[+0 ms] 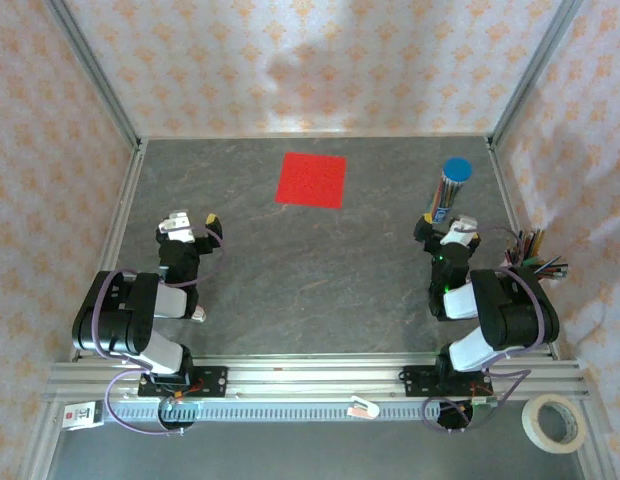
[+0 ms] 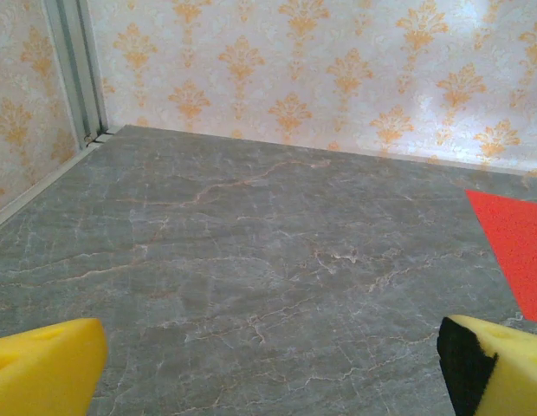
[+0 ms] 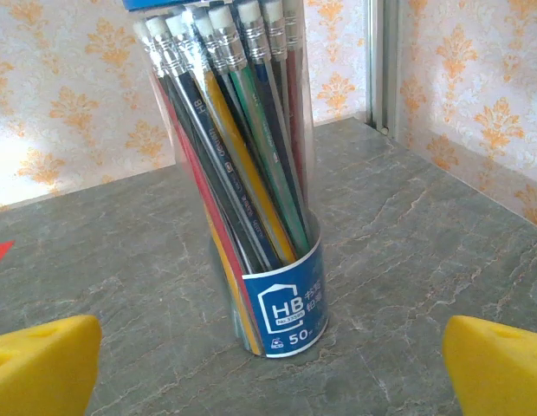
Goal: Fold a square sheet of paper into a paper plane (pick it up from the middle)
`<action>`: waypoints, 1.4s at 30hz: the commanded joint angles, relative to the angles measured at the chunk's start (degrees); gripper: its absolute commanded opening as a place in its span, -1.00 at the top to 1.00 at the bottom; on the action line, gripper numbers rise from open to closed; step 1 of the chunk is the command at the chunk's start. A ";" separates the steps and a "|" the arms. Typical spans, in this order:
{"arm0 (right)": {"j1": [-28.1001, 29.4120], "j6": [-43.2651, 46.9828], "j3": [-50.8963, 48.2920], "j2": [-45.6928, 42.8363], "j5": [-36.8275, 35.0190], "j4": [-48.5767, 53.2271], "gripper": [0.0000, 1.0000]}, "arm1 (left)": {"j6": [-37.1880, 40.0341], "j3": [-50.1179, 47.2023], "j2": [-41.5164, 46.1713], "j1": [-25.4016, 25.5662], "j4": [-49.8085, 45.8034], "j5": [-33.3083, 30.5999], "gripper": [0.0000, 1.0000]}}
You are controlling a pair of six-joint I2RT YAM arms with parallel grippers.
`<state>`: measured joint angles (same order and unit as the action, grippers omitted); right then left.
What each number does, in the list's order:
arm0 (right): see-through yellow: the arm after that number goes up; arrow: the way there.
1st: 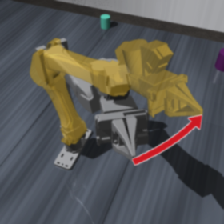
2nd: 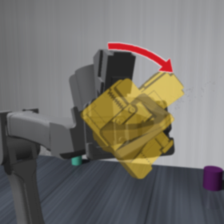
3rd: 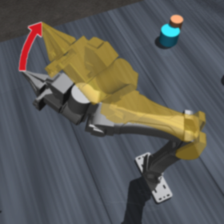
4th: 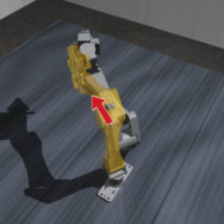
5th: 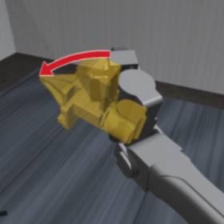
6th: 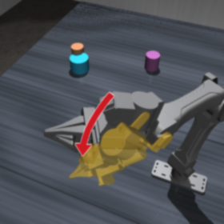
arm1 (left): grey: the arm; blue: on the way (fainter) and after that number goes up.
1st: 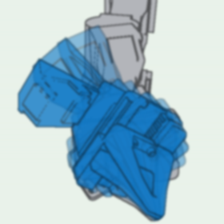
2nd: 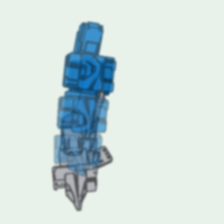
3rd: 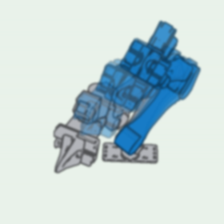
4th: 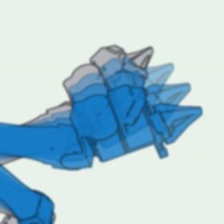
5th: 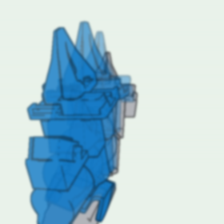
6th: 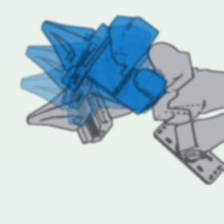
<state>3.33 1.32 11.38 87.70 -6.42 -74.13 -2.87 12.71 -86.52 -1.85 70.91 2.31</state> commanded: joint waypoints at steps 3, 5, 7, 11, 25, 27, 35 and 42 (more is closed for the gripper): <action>-0.16 -0.49 0.64 -0.09 -0.97 0.05 -0.99 | 1.21 0.91 -0.27 0.36 -0.09 -0.81 -0.99; -0.17 -0.44 0.59 -0.12 -0.97 0.12 -0.99 | 1.20 0.87 -0.29 0.36 0.01 -0.81 -0.99; -0.16 -0.51 0.58 -0.04 -0.97 0.08 -0.99 | 1.22 0.83 -0.30 0.37 -0.01 -0.81 -0.99; -0.13 -0.52 0.76 0.01 -0.91 0.22 -0.99 | 1.20 0.83 -0.32 0.34 0.01 -0.81 -0.99; -0.17 -0.50 0.67 0.01 -0.96 0.21 -0.99 | 1.20 0.83 -0.31 0.36 0.01 -0.81 -0.99; -0.15 -0.51 0.67 -0.08 -0.90 0.11 -0.99 | 1.23 0.83 -0.32 0.43 0.04 -0.81 -0.98; 0.00 -0.48 4.43 -4.38 -1.98 9.32 -0.99 | 0.02 1.79 4.75 0.39 -5.40 -4.07 -0.98; 2.32 -9.75 22.14 -11.05 -0.49 44.43 -0.99 | -9.03 15.26 17.81 0.60 -34.52 -5.20 -0.98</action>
<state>4.14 -3.03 28.53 78.94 -7.92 -45.93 -6.20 22.48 -72.66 -1.85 49.54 -2.20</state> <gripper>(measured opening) 0.993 0.992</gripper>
